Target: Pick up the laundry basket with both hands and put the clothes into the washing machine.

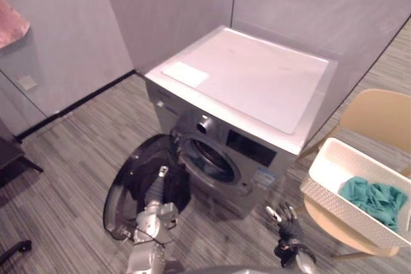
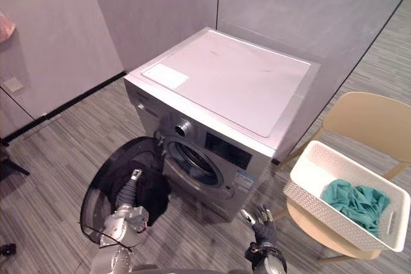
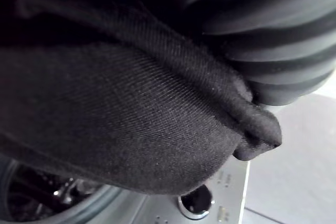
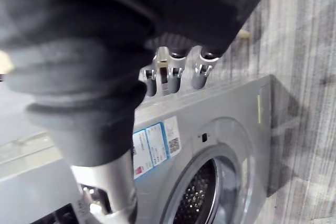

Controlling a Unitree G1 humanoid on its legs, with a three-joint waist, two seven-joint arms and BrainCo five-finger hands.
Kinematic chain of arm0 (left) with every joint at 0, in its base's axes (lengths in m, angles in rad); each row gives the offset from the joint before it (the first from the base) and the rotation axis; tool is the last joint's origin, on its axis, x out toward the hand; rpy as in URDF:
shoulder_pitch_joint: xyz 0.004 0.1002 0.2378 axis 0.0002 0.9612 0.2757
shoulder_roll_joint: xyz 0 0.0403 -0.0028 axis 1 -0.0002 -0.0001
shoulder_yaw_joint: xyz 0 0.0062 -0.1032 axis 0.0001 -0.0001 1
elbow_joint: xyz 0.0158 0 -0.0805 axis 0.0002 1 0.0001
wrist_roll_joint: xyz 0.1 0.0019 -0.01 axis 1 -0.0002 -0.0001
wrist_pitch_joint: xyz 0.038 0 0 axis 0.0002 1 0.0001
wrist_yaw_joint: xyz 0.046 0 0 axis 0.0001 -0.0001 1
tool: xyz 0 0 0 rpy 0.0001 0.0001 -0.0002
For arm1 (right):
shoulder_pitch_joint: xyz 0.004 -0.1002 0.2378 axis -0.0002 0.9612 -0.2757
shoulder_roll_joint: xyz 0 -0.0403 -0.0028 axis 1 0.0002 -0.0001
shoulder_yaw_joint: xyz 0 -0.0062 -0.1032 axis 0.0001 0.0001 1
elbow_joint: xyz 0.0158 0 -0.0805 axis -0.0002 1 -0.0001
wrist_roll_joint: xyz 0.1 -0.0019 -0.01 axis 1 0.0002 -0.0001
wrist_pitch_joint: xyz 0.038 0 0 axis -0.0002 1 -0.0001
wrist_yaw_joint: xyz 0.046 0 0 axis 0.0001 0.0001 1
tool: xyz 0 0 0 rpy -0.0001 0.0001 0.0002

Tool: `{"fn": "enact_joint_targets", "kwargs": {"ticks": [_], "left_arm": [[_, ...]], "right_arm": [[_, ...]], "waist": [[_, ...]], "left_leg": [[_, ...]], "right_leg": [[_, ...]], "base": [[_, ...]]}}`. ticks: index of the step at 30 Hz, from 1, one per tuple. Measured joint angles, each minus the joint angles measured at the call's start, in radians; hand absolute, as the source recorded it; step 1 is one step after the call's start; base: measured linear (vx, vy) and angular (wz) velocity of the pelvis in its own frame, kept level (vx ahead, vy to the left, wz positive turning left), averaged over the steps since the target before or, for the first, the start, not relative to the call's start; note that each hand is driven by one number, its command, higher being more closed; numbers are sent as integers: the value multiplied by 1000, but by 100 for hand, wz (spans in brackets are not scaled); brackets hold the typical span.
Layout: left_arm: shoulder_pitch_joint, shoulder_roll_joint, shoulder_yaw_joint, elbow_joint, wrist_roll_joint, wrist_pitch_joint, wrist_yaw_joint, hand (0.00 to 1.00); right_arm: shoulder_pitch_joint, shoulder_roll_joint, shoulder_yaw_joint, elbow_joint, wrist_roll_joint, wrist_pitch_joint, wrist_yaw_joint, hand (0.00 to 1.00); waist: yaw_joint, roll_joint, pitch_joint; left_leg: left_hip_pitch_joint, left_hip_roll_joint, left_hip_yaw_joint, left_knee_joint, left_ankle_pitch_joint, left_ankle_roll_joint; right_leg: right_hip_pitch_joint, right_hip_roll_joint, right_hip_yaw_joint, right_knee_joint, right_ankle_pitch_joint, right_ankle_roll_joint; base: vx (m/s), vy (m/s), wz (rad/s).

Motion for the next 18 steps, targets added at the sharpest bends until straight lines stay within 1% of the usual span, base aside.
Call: {"fn": "enact_joint_targets", "kwargs": {"ticks": [1, 2, 3, 4, 5, 6, 7, 8, 9, 10, 11, 12, 13, 14, 15, 16, 17, 18], "left_arm": [[28, -7, -9, -19, -10, 1, 3, 100], [37, -7, -15, -28, -12, 1, 0, 100], [44, -3, -16, -55, -12, 1, -4, 100], [44, -3, -15, -60, -12, 1, -4, 100], [44, -3, -6, -71, -12, 0, -5, 100], [43, -3, -4, -72, -12, 0, -4, 100], [44, -3, -6, -72, -12, 1, -4, 100], [46, -3, -10, -71, -12, 1, -4, 100], [50, 0, -8, -71, -12, 2, -4, 100], [53, -1, -7, -70, -12, 5, -3, 100], [57, 8, -5, -69, -12, 10, 0, 100], [47, 6, -20, -70, -12, 10, -1, 100], [41, 6, -28, -70, -12, 9, -3, 100], [32, 12, -48, -70, -12, 9, -4, 100], [32, 14, -58, -69, -12, 9, -5, 100], [30, 14, -63, -69, -11, 9, -6, 100], [14, 15, -85, -69, -11, 9, -7, 100], [7, 17, -93, -69, -11, 9, -7, 100]], "right_arm": [[10, -10, -2, -16, 0, 0, -1, 0], [9, -19, -8, -20, -1, 0, -5, 0], [-2, -35, -23, -26, -2, -1, -13, 0], [-6, -38, -24, -26, -2, -1, -15, 0], [-24, -39, -26, -33, -2, -1, -23, 0], [-39, -34, -29, -39, -2, -1, -31, 0], [-47, -32, -36, -39, -2, -2, -33, 0], [-65, -30, -56, -38, -3, -6, -39, 0], [-82, -23, -79, -26, -3, -9, -59, 0], [-91, -6, -103, -10, -3, -10, -72, 0], [-73, 11, -120, -8, -2, -10, -83, 0], [-64, 13, -140, -8, -3, -12, -87, 0], [-60, 10, -143, -7, -2, -12, -89, 0], [-64, 13, -135, -7, -2, -12, -89, 0], [-65, 13, -124, -6, -1, -13, -85, 0], [-65, 13, -116, -6, -1, -13, -79, 0], [-69, 12, -93, -2, -3, -12, -68, 0], [-69, 12, -85, -1, -3, -8, -65, 0]], "waist": [[10, 11, -5], [12, 13, -9], [13, 9, -11], [14, 9, -11], [14, 7, -11], [13, -1, -13], [15, -4, -14], [16, 3, -21], [22, 17, -35], [18, -10, -41], [7, -46, -69], [-1, -53, -76], [-3, -52, -78], [-6, -49, -87], [-14, -44, -99], [-16, -42, -102], [-14, -29, -110], [-14, -25, -112]], "left_leg": [[-27, -4, -44, 49, 23, -10], [-30, -9, -53, 55, 32, -22], [-42, -20, -67, 48, 4, 1], [-43, -20, -66, 39, -6, 13], [-51, -20, -66, -35, -47, 13], [-52, -26, -74, -159, -50, 12], [-51, -31, -93, -222, -46, 7], [-41, -46, -133, -318, -34, -11], [-38, -57, -155, -336, -8, -124], [-36, -77, -135, -320, -20, -142], [-53, -127, -115, -278, -47, -119], [-67, -144, -110, -240, -79, -94], [-73, -149, -99, -225, -93, -82], [-75, -166, -69, -209, -117, -57], [-78, -177, -54, -205, -126, -41], [-77, -179, -46, -205, -129, -36], [-71, -191, -18, -206, -141, -15], [-66, -197, -5, -207, -146, -6]], "right_leg": [[-3, 3, 16, 30, -20, -8], [-4, -3, 20, 34, -25, -11], [-14, -21, 30, 35, -28, -12], [-19, -23, 33, 35, -28, -12], [-28, -33, 47, 31, -27, -12], [-36, -54, 48, 29, -24, -2], [-37, -64, 47, 25, -23, 9], [-35, -78, 46, 16, -24, 36], [-24, -97, 65, 3, -30, 68], [-13, -119, 77, -7, -25, 78], [-14, -166, 92, -29, 26, 86], [-13, -187, 109, -46, 93, 73], [-19, -194, 125, -52, 127, 72], [-42, -208, 156, -58, 214, 77], [-62, -219, 170, -58, 267, 78], [-70, -223, 177, -57, 287, 75], [-100, -237, 197, -49, 361, 68], [-114, -244, 205, -45, 389, 58]], "base": [[-95, -49, -18], [13, -19, -11], [35, -10, -2], [113, 30, 0], [123, 98, 0], [154, 147, 2], [157, 238, -1], [224, 347, -22], [256, 395, -29], [303, 389, -22], [308, 390, -4], [295, 363, -1], [317, 510, -31], [239, 415, -46], [227, 417, -48], [141, 265, -40], [152, 302, -33], [160, 337, -49]]}}
